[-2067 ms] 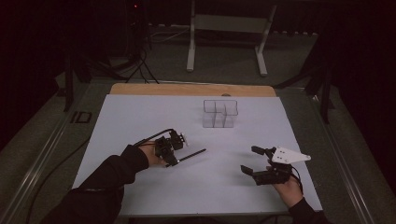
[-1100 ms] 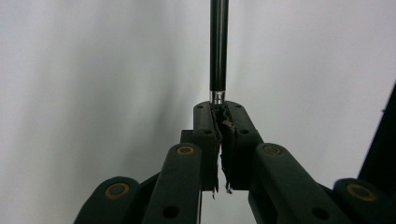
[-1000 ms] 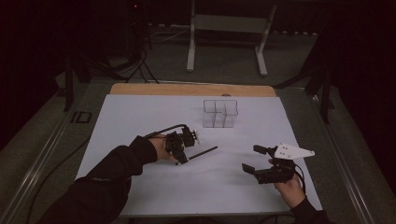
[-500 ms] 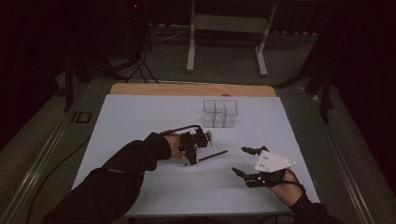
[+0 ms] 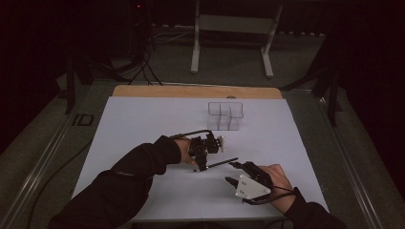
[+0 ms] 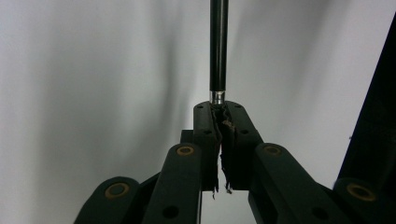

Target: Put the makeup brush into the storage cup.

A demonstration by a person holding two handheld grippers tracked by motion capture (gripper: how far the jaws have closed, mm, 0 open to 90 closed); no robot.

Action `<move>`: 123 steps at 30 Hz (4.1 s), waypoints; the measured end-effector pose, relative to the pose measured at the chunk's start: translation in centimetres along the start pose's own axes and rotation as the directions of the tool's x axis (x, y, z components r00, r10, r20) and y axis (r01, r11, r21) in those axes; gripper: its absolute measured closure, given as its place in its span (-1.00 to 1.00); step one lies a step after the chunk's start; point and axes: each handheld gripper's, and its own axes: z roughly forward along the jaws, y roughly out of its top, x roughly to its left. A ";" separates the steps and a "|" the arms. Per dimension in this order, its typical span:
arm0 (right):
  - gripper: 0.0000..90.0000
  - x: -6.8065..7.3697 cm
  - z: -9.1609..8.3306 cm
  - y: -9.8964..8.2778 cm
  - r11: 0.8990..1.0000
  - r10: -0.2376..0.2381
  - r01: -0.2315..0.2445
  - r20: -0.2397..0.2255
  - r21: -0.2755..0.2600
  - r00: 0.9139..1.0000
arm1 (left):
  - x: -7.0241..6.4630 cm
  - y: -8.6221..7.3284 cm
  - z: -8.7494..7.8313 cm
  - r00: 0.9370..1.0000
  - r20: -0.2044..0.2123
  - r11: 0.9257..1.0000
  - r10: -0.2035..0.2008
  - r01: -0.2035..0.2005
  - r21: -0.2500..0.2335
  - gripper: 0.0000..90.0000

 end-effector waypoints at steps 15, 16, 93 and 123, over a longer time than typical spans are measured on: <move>0.59 3.2 4.4 2.1 0.895 -0.425 0.400 0.101 0.198 0.900 | -0.2 0.1 -0.2 1.000 -0.006 1.000 -0.008 0.008 0.004 0.92; 0.61 3.3 4.7 2.2 0.885 -0.443 0.415 0.105 0.210 0.890 | -0.3 0.1 -0.2 1.000 -0.003 1.000 -0.008 0.008 0.004 0.92; 0.87 -10.6 1.5 1.8 0.954 0.275 -0.251 0.145 -0.163 0.951 | -1.1 -13.5 0.7 0.960 -0.107 0.749 -0.257 0.128 -0.650 -0.97; 0.87 -17.7 4.4 1.6 0.743 0.622 -0.548 0.092 -0.385 0.778 | -2.5 -17.5 4.2 0.919 -0.034 0.597 -0.392 0.227 -0.770 -0.96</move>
